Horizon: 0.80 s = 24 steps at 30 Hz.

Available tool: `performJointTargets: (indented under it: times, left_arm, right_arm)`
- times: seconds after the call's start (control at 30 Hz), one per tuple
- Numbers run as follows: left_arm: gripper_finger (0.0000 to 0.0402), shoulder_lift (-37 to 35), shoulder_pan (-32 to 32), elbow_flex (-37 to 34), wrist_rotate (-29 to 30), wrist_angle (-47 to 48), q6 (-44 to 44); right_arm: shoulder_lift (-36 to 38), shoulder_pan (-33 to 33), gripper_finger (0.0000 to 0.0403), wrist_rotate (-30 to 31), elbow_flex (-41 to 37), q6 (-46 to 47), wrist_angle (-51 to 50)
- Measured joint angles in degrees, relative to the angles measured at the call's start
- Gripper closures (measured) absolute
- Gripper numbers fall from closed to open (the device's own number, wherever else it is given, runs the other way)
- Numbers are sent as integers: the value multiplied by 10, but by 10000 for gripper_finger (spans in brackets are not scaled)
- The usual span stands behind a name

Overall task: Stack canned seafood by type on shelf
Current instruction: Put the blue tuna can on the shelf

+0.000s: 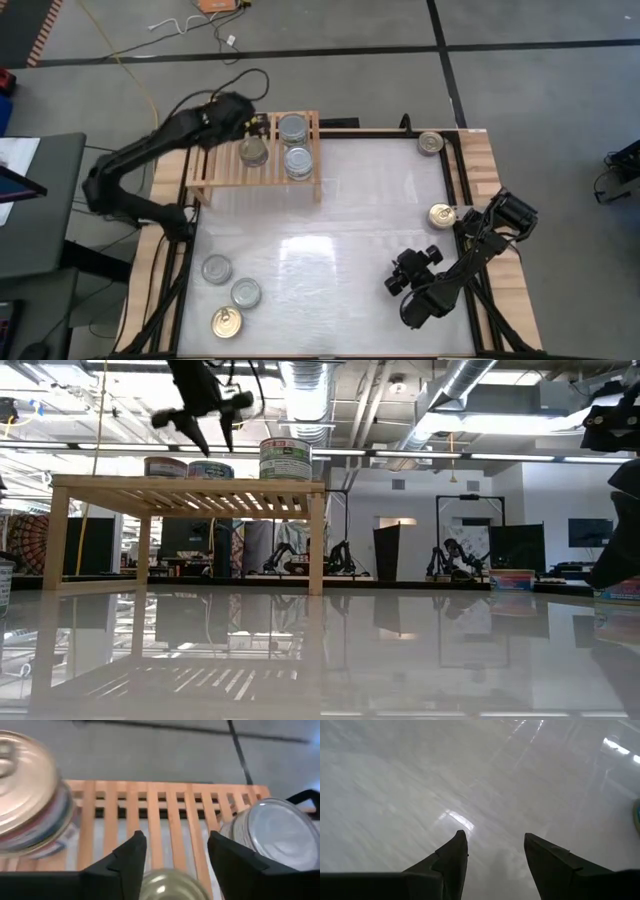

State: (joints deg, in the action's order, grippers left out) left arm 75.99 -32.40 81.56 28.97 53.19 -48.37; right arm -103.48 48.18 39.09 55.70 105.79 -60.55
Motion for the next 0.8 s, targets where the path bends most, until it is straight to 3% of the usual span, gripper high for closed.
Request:
performJointTargets:
  times: [0.13, 0.47, 0.63, 0.8]
  left_arm:
    - [225, 53, -42, 21, -79, -3, 11]
    - [260, 99, -56, 25, -128, 41, 4]
    - [264, 76, -30, 25, -207, 92, -15]
    - [265, 34, 43, 25, -276, 146, -42]
  right_arm:
    - [0, 0, 181, 0, 0, 0, -2]
    - [0, 2, 181, -1, 0, 0, -3]
    - [0, 2, 181, -1, 0, 2, -2]
    - [0, 2, 181, -2, 0, 2, 1]
